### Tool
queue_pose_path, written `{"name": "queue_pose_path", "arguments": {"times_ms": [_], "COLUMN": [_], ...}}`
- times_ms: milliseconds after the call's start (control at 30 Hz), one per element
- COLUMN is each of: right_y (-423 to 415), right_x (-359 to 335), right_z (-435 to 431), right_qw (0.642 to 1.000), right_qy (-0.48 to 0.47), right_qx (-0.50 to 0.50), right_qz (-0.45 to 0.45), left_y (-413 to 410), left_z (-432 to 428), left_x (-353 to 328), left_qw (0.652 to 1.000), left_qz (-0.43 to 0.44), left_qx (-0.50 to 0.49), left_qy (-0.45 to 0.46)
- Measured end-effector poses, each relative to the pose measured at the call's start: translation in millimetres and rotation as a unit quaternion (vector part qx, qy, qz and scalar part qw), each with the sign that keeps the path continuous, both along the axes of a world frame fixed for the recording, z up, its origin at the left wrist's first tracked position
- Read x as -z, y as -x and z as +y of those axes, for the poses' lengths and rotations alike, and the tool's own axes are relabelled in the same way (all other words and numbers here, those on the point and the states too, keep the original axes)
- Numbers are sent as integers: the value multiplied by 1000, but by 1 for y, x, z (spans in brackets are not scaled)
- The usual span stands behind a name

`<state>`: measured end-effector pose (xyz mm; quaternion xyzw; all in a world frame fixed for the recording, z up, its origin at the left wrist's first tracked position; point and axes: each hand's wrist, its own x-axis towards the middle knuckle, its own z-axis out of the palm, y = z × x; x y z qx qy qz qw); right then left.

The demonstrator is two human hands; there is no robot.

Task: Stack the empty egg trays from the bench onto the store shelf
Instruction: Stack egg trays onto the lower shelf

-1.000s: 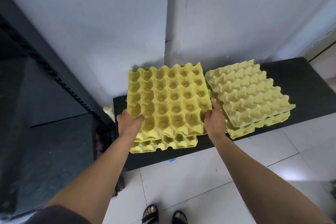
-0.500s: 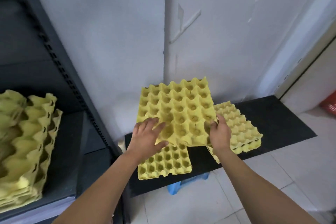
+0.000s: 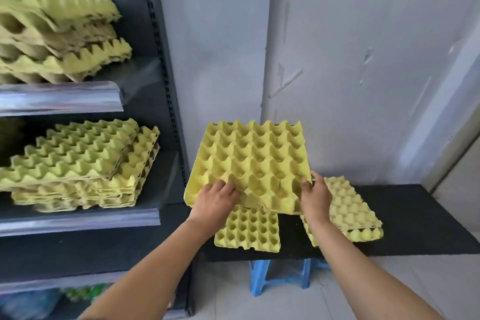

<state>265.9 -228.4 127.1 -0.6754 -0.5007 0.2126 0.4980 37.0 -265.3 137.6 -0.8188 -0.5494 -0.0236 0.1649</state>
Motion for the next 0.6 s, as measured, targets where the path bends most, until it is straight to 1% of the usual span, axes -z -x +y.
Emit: {"name": "queue_pose_path", "arguments": {"times_ms": [67, 167, 233, 300, 400, 600], "right_y": [14, 46, 68, 95, 140, 241], "right_x": [-13, -30, -37, -43, -48, -52], "right_z": [-10, -27, -36, -45, -55, -78], "right_qw": [999, 997, 994, 991, 987, 977], "right_qy": [-3, -16, -18, -15, -11, -4], "right_qx": [-29, -79, -101, -131, -162, -213], "right_qz": [-14, -17, -21, -24, -20, 2], "left_y": [12, 40, 58, 80, 119, 210], "left_z": [-25, -61, -82, -101, -123, -168], "left_x": [-16, -27, -37, -42, -46, -55], "left_qw": [999, 999, 997, 994, 989, 982], "left_qz": [-14, -8, -5, -10, -17, -7], "left_qx": [-21, -52, -81, -108, -144, -187], "left_qy": [-20, -10, -21, -6, 0, -30]}}
